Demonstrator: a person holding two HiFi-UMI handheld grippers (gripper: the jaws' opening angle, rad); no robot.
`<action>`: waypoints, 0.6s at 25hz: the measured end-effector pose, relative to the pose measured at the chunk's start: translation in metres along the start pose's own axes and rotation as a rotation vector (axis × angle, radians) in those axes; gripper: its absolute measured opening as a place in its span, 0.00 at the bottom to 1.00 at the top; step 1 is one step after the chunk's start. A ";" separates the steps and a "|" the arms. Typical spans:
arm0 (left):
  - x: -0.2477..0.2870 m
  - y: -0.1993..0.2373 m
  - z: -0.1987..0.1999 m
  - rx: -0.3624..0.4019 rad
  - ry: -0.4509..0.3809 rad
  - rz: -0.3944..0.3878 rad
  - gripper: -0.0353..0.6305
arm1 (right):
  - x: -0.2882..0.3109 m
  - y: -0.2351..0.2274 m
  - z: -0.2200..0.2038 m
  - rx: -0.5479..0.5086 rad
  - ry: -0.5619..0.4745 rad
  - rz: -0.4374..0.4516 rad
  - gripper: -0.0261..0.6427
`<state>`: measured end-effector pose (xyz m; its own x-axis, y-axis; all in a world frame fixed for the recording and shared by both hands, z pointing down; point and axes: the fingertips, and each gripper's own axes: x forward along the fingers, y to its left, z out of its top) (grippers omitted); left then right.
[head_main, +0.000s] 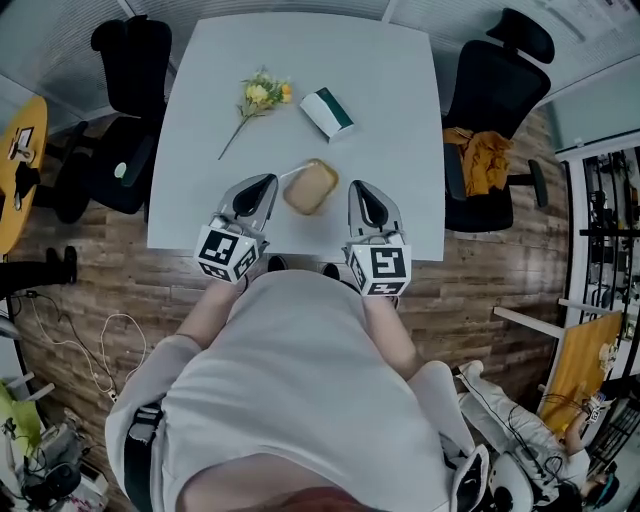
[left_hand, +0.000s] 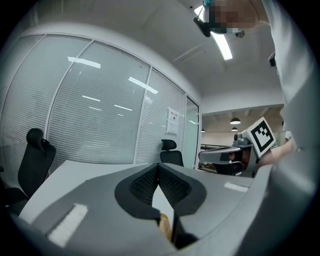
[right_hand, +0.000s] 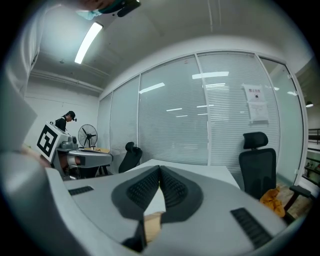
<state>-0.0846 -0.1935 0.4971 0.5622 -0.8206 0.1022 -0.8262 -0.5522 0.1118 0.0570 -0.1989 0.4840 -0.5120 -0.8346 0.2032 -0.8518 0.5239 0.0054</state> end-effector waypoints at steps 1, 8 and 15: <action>-0.001 0.000 -0.002 -0.009 0.000 -0.002 0.07 | 0.000 0.000 -0.001 0.001 0.002 0.000 0.05; -0.001 -0.001 -0.012 -0.139 -0.015 -0.049 0.07 | 0.002 -0.001 -0.004 0.017 0.011 0.008 0.05; -0.004 0.013 -0.026 -0.471 -0.057 -0.094 0.07 | 0.002 0.000 -0.005 0.023 0.010 0.009 0.05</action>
<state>-0.0970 -0.1940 0.5236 0.6201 -0.7844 0.0171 -0.6584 -0.5084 0.5551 0.0562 -0.1993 0.4894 -0.5183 -0.8283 0.2127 -0.8497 0.5269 -0.0186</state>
